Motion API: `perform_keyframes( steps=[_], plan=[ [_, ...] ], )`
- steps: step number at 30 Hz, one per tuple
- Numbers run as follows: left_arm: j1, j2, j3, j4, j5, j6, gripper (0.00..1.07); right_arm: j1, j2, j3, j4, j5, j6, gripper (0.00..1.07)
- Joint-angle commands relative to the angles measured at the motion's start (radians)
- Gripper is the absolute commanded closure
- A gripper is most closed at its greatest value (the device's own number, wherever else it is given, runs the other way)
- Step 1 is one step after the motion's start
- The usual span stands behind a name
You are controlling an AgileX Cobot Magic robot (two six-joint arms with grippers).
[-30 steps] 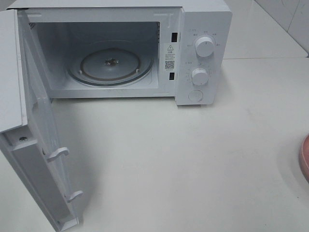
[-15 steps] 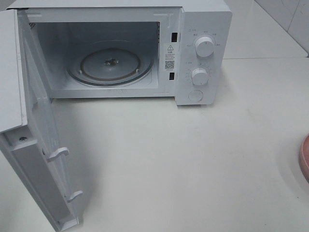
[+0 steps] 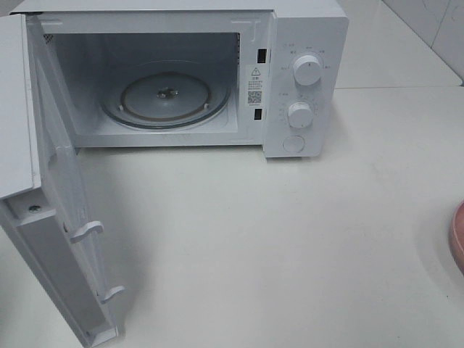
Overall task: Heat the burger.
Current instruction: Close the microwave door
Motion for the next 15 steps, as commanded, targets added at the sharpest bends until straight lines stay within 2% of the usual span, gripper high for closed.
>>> perform_keyframes(
  steps=[1,2,3,5,11,12,14,15],
  plan=[
    [0.002,0.050,0.045,-0.011,-0.191,0.002,1.07,-0.003,-0.025,0.003,0.005,-0.015,-0.006,0.31],
    [0.002,0.083,0.073,-0.011,-0.294,0.002,1.07,-0.003,-0.025,0.003,0.005,-0.015,-0.006,0.31],
    [0.002,0.083,0.073,-0.011,-0.294,0.002,1.07,-0.003,-0.025,0.003,0.005,-0.015,-0.006,0.31],
    [0.002,0.131,0.106,-0.011,-0.422,0.002,1.07,-0.003,-0.025,0.003,0.005,-0.015,-0.006,0.31],
    [0.002,0.221,0.137,-0.007,-0.607,-0.020,1.07,-0.003,-0.025,0.003,0.005,-0.015,-0.006,0.31],
    [0.002,0.266,0.139,0.004,-0.682,-0.052,1.07,-0.003,-0.025,0.003,0.005,-0.015,-0.006,0.31],
    [0.002,0.290,0.139,0.016,-0.708,-0.067,1.07,-0.003,-0.025,0.003,0.005,-0.015,-0.006,0.31],
    [0.002,0.336,0.139,0.067,-0.762,-0.114,1.07,-0.003,-0.025,0.003,0.005,-0.015,-0.006,0.31]
  ],
)
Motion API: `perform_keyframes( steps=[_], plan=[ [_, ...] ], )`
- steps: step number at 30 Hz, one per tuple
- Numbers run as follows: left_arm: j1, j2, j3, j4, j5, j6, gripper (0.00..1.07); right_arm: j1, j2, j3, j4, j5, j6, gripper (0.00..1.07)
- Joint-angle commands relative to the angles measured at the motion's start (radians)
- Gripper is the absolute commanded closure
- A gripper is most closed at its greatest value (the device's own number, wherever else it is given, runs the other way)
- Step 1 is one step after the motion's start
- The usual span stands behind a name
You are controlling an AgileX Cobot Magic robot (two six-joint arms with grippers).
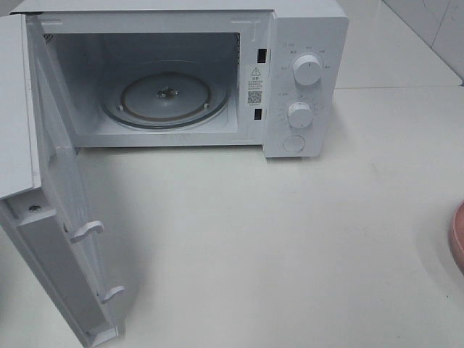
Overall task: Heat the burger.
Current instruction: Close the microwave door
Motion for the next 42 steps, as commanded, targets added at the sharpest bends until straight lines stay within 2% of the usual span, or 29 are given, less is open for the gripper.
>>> perform_keyframes(
  steps=[1,2,3,4,5,6,7,8,9,10,12,13,20,25,26,27,29,32,34,37,39,42],
  plan=[
    [0.002,0.055,0.003,0.052,-0.101,-0.060,1.07,-0.003,-0.025,0.003,0.005,-0.015,-0.006,0.31],
    [0.002,0.105,0.003,0.138,-0.149,-0.127,1.07,-0.003,-0.025,0.003,0.005,-0.015,-0.006,0.31],
    [0.002,0.134,0.003,0.200,-0.172,-0.165,1.07,-0.003,-0.025,0.003,0.005,-0.015,-0.006,0.31],
    [0.002,0.134,0.003,0.200,-0.172,-0.165,1.07,-0.003,-0.025,0.003,0.005,-0.015,-0.006,0.31],
    [0.002,0.185,0.003,0.334,-0.225,-0.236,1.07,-0.003,-0.025,0.003,0.005,-0.015,-0.006,0.31],
    [0.002,0.185,0.003,0.334,-0.225,-0.236,1.07,-0.003,-0.025,0.003,0.005,-0.015,-0.006,0.31],
    [0.002,0.212,0.003,0.399,-0.258,-0.274,1.07,-0.003,-0.025,0.003,0.005,-0.015,-0.006,0.31],
    [0.002,0.267,0.003,0.507,-0.332,-0.331,1.07,-0.003,-0.025,0.003,0.005,-0.015,-0.006,0.32],
    [0.002,0.267,0.003,0.507,-0.332,-0.331,1.07,-0.003,-0.025,0.003,0.005,-0.015,-0.006,0.32],
    [0.002,0.317,0.003,0.593,-0.419,-0.351,1.07,-0.003,-0.025,0.003,0.005,-0.015,-0.006,0.32],
    [0.002,0.344,0.003,0.628,-0.466,-0.349,1.07,-0.003,-0.025,0.003,0.005,-0.015,-0.006,0.32],
    [0.002,0.394,0.003,0.670,-0.552,-0.349,1.07,-0.003,-0.025,0.003,0.005,-0.015,-0.006,0.32],
    [0.000,0.526,0.003,0.678,-0.742,-0.351,1.07,-0.003,-0.025,0.003,0.005,-0.015,-0.006,0.32],
    [-0.080,0.587,-0.008,0.674,-0.766,-0.347,1.07,-0.003,-0.025,0.003,0.005,-0.015,-0.006,0.32],
    [-0.125,0.607,-0.018,0.658,-0.765,-0.328,1.07,-0.003,-0.025,0.003,0.005,-0.015,-0.006,0.32],
    [-0.125,0.607,-0.018,0.658,-0.765,-0.328,1.07,-0.003,-0.025,0.003,0.005,-0.015,-0.006,0.32],
    [-0.217,0.645,-0.033,0.557,-0.761,-0.269,1.07,-0.003,-0.025,0.003,0.005,-0.015,-0.006,0.32],
    [-0.238,0.655,-0.035,0.526,-0.761,-0.260,1.07,-0.003,-0.025,0.003,0.005,-0.015,-0.006,0.32],
    [-0.314,0.688,-0.043,0.404,-0.767,-0.236,1.07,-0.003,-0.025,0.003,0.005,-0.015,-0.006,0.32],
    [-0.333,0.695,-0.047,0.374,-0.768,-0.235,1.07,-0.003,-0.025,0.003,0.005,-0.015,-0.006,0.32],
    [-0.407,0.723,-0.071,0.273,-0.767,-0.231,1.07,-0.003,-0.025,0.003,0.005,-0.015,-0.006,0.32],
    [-0.424,0.730,-0.078,0.255,-0.766,-0.230,1.07,-0.003,-0.025,0.003,0.005,-0.015,-0.006,0.32]
  ],
)
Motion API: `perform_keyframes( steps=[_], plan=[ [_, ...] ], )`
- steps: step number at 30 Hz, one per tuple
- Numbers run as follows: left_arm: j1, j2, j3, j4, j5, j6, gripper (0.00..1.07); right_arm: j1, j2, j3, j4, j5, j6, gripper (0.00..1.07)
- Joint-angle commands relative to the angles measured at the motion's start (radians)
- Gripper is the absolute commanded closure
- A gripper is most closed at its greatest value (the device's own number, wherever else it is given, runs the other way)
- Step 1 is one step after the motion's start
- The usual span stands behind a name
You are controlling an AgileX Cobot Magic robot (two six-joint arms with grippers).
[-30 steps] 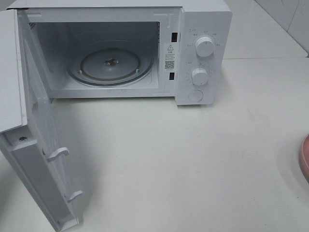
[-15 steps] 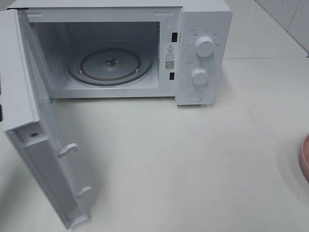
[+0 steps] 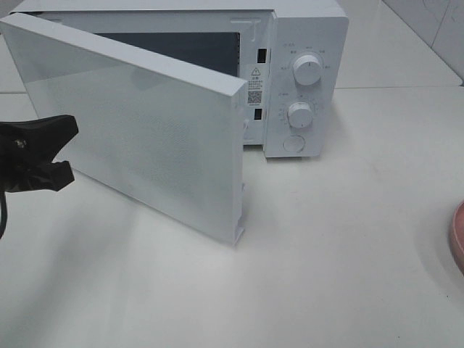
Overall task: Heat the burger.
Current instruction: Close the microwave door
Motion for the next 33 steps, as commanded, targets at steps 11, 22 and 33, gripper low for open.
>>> perform_keyframes(
  steps=[11,22,33],
  plan=[
    [-0.284,0.109,-0.198,-0.380,0.065,0.104,1.07,-0.003,-0.025,0.003,0.005,-0.014,-0.006,0.32],
    [-0.381,0.225,-0.412,-0.511,0.185,0.204,1.07,-0.003,-0.025,0.003,0.005,-0.014,-0.006,0.32],
    [-0.385,0.358,-0.641,-0.539,0.339,0.204,1.07,-0.003,-0.025,0.003,0.005,-0.014,-0.006,0.33]
  ],
)
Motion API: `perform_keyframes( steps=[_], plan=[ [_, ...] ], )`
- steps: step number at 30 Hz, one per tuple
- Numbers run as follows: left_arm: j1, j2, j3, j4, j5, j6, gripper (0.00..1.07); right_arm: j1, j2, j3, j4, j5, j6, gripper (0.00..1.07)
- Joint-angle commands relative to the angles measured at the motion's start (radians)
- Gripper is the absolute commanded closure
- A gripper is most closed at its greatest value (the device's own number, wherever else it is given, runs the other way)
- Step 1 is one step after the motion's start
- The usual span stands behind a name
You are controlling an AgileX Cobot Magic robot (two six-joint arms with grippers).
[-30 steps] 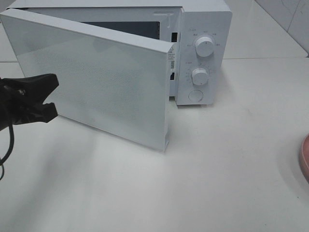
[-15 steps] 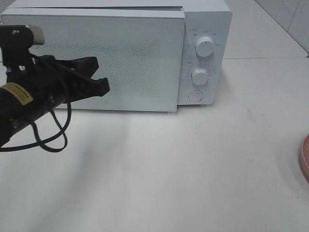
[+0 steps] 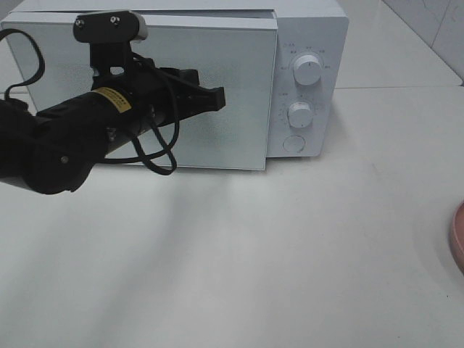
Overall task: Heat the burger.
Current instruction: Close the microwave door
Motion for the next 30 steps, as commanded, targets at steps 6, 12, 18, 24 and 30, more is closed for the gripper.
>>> perform_keyframes(
  steps=[6,12,18,24,30],
  plan=[
    [-0.005,0.088,-0.149,-0.023,0.080,0.040,1.07,-0.003,-0.025,0.003,0.005,-0.014,-0.006,0.33],
    [-0.005,0.134,-0.212,-0.087,0.083,0.106,1.07,-0.003,-0.025,0.003,0.005,-0.014,-0.006,0.33],
    [-0.005,0.173,-0.276,-0.169,0.082,0.197,1.07,-0.003,-0.025,0.003,0.005,-0.014,-0.006,0.33],
    [-0.005,0.219,-0.346,-0.281,0.091,0.291,1.07,-0.003,-0.025,0.003,0.005,-0.014,-0.006,0.33],
    [-0.005,0.217,-0.348,-0.275,0.126,0.293,1.07,-0.003,-0.025,0.003,0.005,-0.014,-0.006,0.33]
  ],
)
